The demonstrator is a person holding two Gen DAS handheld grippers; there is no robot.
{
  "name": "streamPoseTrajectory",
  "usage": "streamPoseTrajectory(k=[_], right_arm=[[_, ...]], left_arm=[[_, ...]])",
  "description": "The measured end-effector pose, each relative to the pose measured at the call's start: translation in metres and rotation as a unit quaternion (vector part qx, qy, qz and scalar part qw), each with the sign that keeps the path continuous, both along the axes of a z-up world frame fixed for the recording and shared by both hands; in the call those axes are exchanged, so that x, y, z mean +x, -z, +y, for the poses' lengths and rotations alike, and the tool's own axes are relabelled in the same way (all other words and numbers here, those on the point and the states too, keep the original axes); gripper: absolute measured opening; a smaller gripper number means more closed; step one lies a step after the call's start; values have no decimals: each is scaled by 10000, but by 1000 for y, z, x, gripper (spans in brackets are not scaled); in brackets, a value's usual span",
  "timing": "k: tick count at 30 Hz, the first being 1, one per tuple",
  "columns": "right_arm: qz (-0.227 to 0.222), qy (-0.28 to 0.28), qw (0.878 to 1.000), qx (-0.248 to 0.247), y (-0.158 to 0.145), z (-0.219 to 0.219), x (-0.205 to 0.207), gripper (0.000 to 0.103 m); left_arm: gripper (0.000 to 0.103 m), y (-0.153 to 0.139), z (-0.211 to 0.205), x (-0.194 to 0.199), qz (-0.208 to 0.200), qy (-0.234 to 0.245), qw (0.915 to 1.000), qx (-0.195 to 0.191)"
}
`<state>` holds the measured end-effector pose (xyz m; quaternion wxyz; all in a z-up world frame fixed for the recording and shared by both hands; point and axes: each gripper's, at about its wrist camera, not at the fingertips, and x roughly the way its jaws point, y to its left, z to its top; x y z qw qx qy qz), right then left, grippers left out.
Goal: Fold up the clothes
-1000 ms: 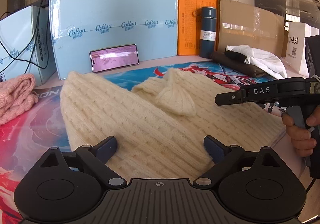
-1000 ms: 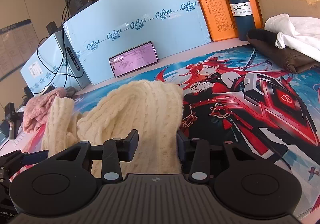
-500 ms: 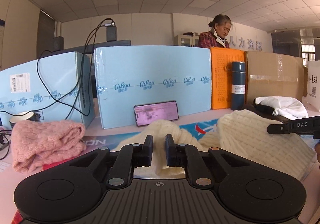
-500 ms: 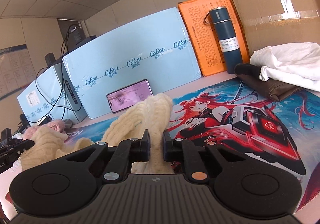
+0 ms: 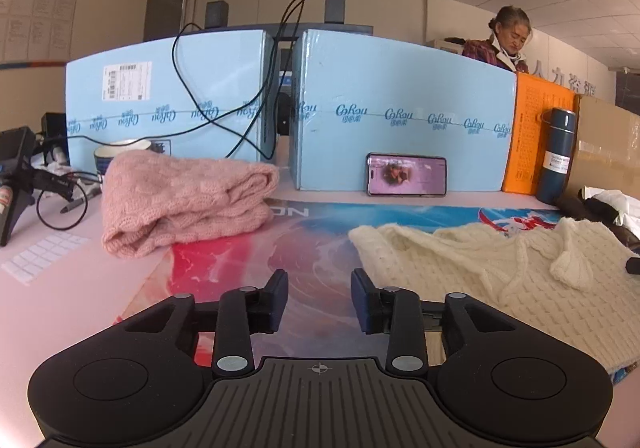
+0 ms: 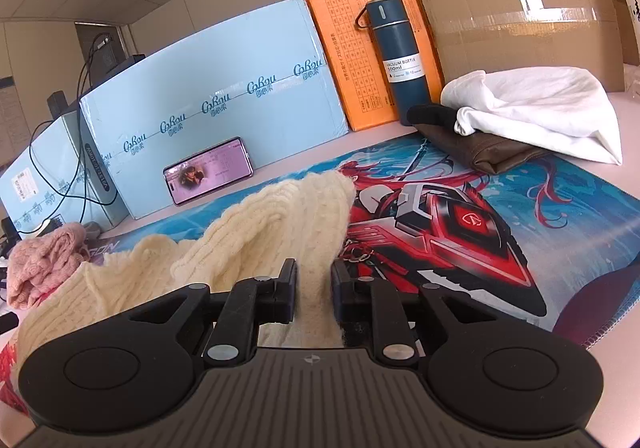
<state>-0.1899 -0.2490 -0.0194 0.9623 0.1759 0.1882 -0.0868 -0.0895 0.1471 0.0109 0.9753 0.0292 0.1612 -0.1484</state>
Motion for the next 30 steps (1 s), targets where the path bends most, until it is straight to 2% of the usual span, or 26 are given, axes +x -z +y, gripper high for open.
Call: streamPoseTrajectory(k=[1,2,3,5,8,10,13,15,17,18,19,21,22,24,27,30], right_arm=[[-64,21,9999,-154,-4,2,-1,31],[-127,41,9994,-307,-9,3,-3,36],[-183,33,9989,-440,-13,5,-3,43],[-233,-159,9980,-564,-21,8,-1,47],[-124,-754,9964,-359,-29,12,10,56],[10,-1254,9921,-72,-32,18,23,61],[353,-1736,9841,159,-32,31,46,66],[668,-1802,9813,74,-28,41,63,66],[903,-1729,9808,-92,-22,47,76,66],[1036,-1686,9801,-137,-17,48,82,64],[1139,-1697,9787,-167,-14,48,88,54],[1251,-1749,9763,-238,-9,46,95,34],[1227,-1775,9761,-271,-9,44,97,25],[1143,-1842,9760,-203,-13,36,102,20],[915,-1808,9792,-87,-25,21,119,19],[659,-1626,9845,8,-38,5,143,19]], left_arm=[[70,-4,-7,-2,-206,175,9995,160],[79,-7,-14,-3,-378,379,9980,321],[81,-11,-23,-3,-510,655,9953,497],[81,-19,-41,2,-631,1218,9875,778],[81,-30,-62,12,-598,1984,9734,971],[86,-34,-82,21,-493,2520,9588,1212],[88,-24,-118,35,-170,2897,9368,1953],[89,-6,-136,47,126,2964,9222,2481],[89,11,-143,62,496,2995,9144,2676],[88,12,-140,70,659,3062,9156,2522],[83,11,-135,77,805,3155,9174,2290],[12,9,-128,88,890,3215,9216,1983],[13,7,-126,91,813,3196,9242,1924],[13,3,-123,95,513,3207,9277,1840],[13,-8,-124,118,257,2929,9430,1560],[13,-15,-127,147,172,2537,9576,1352]])
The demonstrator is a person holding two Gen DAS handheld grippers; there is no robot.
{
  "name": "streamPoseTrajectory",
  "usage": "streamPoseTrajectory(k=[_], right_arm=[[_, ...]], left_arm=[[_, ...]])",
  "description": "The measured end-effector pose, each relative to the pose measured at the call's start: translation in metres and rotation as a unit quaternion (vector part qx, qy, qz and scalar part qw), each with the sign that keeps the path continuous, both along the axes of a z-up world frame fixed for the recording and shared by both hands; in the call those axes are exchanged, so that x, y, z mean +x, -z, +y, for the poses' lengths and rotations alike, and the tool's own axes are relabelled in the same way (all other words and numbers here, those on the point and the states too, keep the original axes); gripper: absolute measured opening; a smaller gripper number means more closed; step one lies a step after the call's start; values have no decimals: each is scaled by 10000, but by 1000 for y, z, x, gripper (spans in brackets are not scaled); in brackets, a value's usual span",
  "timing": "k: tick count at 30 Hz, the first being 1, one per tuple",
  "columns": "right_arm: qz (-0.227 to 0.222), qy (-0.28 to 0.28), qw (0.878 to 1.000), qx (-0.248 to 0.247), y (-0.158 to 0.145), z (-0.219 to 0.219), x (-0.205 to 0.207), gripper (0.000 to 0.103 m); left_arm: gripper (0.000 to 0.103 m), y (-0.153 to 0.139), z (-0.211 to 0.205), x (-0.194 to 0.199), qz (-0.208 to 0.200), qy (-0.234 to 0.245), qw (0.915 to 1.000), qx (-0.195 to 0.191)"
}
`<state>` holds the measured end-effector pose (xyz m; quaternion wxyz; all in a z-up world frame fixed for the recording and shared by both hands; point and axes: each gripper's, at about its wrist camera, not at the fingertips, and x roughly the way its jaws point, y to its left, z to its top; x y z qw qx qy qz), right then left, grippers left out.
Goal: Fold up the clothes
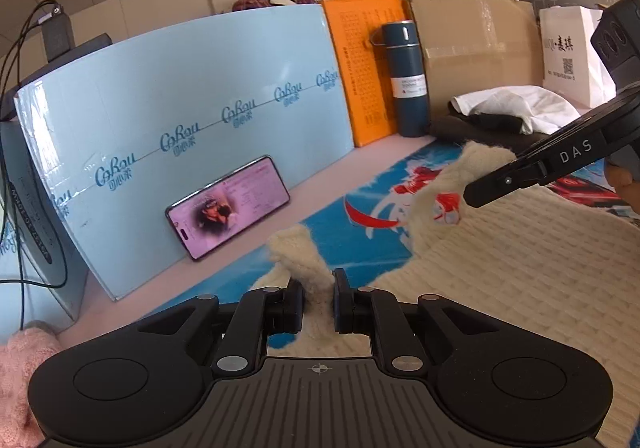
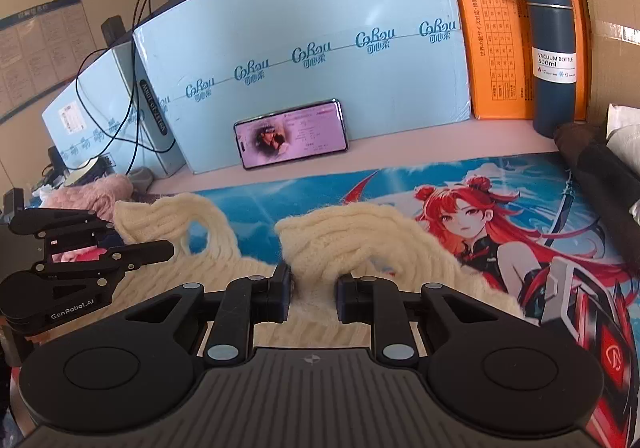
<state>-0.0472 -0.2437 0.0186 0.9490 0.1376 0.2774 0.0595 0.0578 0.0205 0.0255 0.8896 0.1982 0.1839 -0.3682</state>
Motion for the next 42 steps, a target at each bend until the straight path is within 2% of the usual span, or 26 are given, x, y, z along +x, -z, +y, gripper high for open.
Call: streamPoseTrajectory(k=[2,3,5,6,7,9,12,15,21,23,26,29,32,34,39,42], right_arm=[[-138,158,9993,308,-4,-15,18,19],[-207,259,9981,511,-5,-24,28,19],[-310,451,9937,974,0,-42,46,19],[-368,509,9908,1202,6,-50,51,22],[-402,544,9877,1406,12,-58,56,39],[-358,502,9841,1666,23,-67,58,63],[-445,581,9783,1937,32,-79,50,67],[-683,723,9745,2013,33,-86,40,71],[-1019,1014,9725,1832,23,-88,21,73],[-1205,1243,9719,1592,14,-85,2,74],[-1386,1628,9701,1148,8,-75,-39,82],[-1150,1860,9726,788,11,-62,-75,85],[-694,2053,9750,496,22,-48,-106,86],[-517,2040,9768,409,29,-42,-120,86],[-141,1904,9801,540,41,-32,-134,86],[-59,1778,9816,697,45,-27,-134,86]], left_arm=[[13,0,0,20,17,-366,9992,-170],[18,3,0,28,48,-570,9982,-181],[20,12,4,43,131,-1003,9948,-111],[27,16,9,51,202,-1235,9921,-78],[33,19,16,58,310,-1420,9893,-112],[60,19,33,66,542,-1631,9843,-395],[70,15,52,69,725,-1830,9773,-779],[77,11,57,63,677,-1750,9780,-912],[78,11,53,50,776,-1478,9811,-976],[78,13,51,46,824,-1398,9823,-933],[78,13,52,36,869,-1258,9832,-996],[79,14,57,26,908,-1243,9824,-1057],[88,17,66,11,942,-1363,9804,-1067],[88,19,76,0,1013,-1430,9783,-1102],[89,29,101,-26,1399,-1641,9682,-1268],[89,39,111,-44,1712,-1677,9612,-1365]])
